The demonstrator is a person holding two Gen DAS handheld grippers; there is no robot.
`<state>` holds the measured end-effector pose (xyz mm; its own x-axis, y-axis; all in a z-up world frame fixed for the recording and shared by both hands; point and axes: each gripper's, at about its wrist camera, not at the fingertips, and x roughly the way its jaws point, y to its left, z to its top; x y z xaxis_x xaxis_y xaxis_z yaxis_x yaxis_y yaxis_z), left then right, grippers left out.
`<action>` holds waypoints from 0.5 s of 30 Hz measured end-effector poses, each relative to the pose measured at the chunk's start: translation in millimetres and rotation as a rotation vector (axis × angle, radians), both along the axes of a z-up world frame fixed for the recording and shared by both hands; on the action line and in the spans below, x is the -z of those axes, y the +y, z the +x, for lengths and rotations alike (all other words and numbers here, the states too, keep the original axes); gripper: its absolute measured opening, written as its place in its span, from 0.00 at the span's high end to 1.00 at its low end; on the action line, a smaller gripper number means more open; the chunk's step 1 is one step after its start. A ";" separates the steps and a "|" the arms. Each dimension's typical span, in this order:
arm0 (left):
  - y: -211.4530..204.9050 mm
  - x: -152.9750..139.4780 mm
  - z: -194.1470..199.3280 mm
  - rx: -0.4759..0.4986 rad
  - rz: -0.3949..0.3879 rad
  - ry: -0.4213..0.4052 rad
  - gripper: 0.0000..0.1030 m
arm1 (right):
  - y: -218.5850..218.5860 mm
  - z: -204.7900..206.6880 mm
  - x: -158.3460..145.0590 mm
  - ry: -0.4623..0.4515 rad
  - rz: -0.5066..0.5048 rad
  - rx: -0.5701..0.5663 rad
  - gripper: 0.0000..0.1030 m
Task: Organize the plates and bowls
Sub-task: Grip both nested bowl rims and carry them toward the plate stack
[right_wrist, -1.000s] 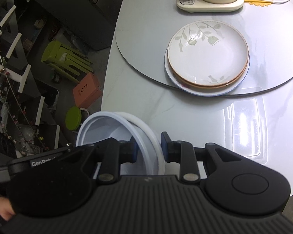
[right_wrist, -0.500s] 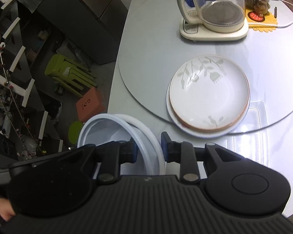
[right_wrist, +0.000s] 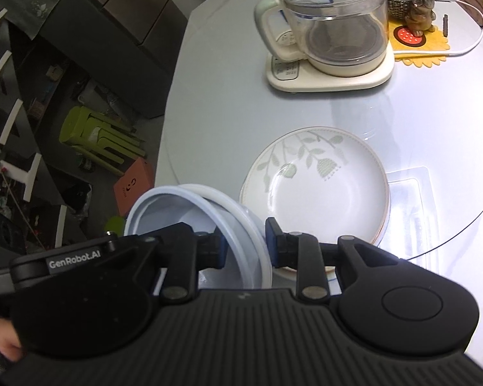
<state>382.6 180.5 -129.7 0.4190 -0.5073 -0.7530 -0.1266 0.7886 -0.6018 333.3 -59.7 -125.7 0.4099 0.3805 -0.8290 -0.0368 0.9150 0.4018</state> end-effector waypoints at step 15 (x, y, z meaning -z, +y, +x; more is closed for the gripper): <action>-37.0 52.0 67.9 0.045 0.054 0.080 0.58 | -30.6 56.5 50.4 0.086 0.005 0.014 0.73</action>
